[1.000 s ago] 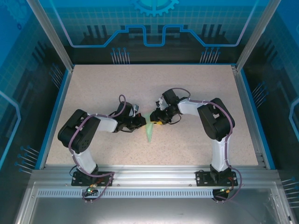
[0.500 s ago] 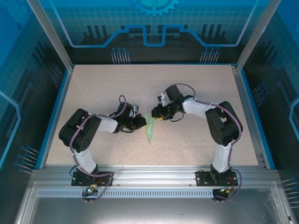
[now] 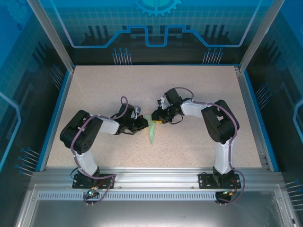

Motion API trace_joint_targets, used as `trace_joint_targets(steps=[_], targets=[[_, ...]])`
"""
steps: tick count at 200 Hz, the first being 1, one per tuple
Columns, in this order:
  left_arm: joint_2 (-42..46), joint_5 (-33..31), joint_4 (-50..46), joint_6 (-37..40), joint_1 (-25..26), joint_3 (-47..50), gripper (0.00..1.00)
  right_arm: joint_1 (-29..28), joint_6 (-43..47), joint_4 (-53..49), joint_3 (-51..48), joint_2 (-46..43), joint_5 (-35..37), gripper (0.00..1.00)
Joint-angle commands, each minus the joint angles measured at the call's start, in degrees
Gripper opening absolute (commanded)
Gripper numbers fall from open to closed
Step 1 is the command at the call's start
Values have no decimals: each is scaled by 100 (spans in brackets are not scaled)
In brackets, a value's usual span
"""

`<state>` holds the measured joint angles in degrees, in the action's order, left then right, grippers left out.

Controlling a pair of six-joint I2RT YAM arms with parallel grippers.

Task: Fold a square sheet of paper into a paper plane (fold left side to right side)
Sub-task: Fold the wing for the fifth time at the center of the table.

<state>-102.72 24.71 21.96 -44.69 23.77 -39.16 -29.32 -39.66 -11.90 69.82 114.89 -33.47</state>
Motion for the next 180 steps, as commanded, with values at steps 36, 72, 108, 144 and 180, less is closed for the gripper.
trace_joint_targets(steps=[36,72,108,144,180], targets=[[-146,-236,-301,153,-28,84,0,-80,7,-232,263,212,47,25],[-143,-306,-401,197,-24,70,0,-78,105,-496,345,300,232,25],[-174,-325,-427,206,-23,57,0,-82,178,-577,385,357,271,25],[-176,-389,-466,219,-22,62,0,-83,195,-610,401,391,289,25],[-153,-362,-436,232,-27,74,0,-83,218,-797,497,523,323,26]])
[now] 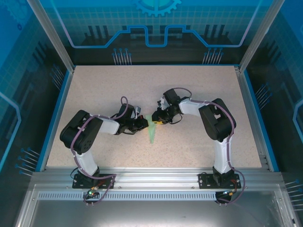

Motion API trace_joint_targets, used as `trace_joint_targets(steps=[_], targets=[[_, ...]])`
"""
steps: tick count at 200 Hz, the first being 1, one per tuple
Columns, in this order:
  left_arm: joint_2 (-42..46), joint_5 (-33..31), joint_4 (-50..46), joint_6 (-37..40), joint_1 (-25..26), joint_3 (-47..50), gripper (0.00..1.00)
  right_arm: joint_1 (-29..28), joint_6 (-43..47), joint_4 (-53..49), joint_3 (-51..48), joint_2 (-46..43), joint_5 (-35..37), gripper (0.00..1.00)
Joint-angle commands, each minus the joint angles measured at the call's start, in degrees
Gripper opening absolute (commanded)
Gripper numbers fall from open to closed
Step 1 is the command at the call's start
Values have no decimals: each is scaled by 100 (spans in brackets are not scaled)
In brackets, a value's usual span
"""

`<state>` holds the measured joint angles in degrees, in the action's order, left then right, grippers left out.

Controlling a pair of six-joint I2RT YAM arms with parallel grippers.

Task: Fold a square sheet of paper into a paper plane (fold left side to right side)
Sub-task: Fold the wing for the fifth time at the center of the table.

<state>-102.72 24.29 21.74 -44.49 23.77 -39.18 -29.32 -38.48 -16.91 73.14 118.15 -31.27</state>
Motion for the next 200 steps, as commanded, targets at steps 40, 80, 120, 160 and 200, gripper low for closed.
trace_joint_targets(steps=[40,80,120,160,200], targets=[[-161,-329,-433,221,-24,73,0,-80,119,-443,241,217,170,26],[-152,-316,-416,239,-23,77,0,-64,160,-607,329,217,190,26],[-179,-320,-429,231,-24,68,0,-12,174,-390,352,-175,-10,25],[-208,-338,-438,221,-27,68,0,-10,114,-340,524,-77,16,24],[-206,-338,-436,230,-22,69,0,-18,95,-265,694,223,67,24]])
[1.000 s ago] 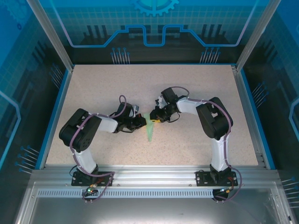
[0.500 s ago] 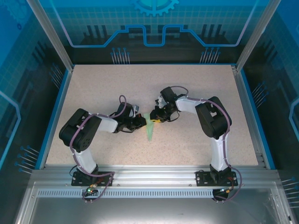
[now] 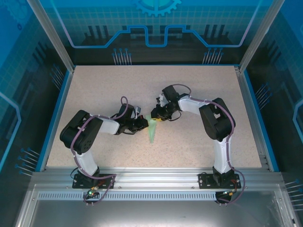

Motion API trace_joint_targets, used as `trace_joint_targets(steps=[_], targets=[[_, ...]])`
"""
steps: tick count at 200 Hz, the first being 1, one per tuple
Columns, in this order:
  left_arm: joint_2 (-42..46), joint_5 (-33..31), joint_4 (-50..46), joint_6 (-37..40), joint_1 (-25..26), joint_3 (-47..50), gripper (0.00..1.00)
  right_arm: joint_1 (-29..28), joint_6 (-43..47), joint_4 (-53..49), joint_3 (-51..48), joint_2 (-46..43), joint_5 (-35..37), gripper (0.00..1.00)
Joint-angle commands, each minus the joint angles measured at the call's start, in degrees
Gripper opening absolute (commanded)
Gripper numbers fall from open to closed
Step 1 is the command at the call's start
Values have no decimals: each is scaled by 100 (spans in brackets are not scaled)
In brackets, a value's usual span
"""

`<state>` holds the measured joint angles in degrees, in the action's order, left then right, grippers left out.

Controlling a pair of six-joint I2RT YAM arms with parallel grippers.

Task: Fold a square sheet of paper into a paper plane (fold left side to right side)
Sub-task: Fold the wing for the fifth time at the center of the table.

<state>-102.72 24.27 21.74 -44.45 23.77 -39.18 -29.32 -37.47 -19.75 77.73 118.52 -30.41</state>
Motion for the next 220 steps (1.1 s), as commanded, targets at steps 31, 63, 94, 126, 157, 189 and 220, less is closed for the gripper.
trace_joint_targets(steps=[31,63,94,126,157,189,220], targets=[[-205,-335,-443,243,-28,69,0,-17,89,-123,452,403,130,25],[-205,-344,-453,263,-22,69,0,-18,152,-366,565,617,325,25],[-166,-336,-468,326,-23,97,0,-13,127,-525,524,749,455,25],[114,-310,-553,415,-22,156,4,-12,100,-764,491,826,588,25],[858,-176,-711,513,-29,298,22,-9,126,-742,401,837,562,25],[1910,-126,-1153,725,2,470,40,-17,135,-697,409,883,501,25],[2623,30,-1490,933,361,502,43,-13,137,-697,409,883,494,25]])
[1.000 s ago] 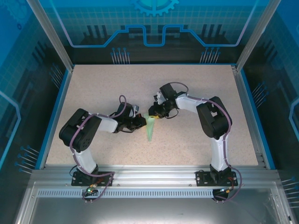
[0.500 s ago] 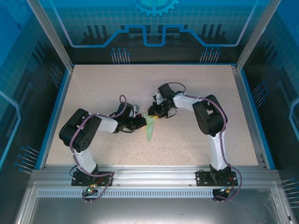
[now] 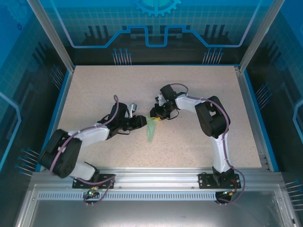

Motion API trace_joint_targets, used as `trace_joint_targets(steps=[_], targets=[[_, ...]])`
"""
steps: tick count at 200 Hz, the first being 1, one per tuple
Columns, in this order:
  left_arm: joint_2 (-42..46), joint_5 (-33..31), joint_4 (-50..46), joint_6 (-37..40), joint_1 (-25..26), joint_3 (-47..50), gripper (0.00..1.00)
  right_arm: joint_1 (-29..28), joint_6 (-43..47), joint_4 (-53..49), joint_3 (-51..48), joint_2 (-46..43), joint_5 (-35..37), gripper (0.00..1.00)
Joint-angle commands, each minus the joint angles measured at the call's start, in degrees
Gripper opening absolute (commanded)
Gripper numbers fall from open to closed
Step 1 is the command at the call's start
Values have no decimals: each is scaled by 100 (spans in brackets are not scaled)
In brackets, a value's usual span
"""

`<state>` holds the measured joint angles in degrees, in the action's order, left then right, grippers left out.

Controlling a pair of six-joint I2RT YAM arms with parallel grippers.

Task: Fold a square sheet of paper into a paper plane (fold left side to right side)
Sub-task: Fold the wing for the fifth time at the center of the table.

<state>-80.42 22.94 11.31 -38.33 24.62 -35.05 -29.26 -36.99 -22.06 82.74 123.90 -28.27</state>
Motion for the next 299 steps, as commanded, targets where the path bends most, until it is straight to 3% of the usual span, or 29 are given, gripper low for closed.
trace_joint_targets(steps=[1,60,122,245,299], targets=[[403,174,-447,323,300,87,43,-24,92,-465,-92,345,279,25],[-437,322,-252,336,1066,-439,44,-44,77,-474,-95,338,294,25],[-1178,41,-200,282,1063,-548,43,-63,96,-483,-91,336,297,25],[-1640,-33,-344,308,1080,-248,40,-58,135,-527,-35,356,291,25],[-1711,-240,-312,178,1210,72,28,85,246,-11,-216,-384,-140,19]])
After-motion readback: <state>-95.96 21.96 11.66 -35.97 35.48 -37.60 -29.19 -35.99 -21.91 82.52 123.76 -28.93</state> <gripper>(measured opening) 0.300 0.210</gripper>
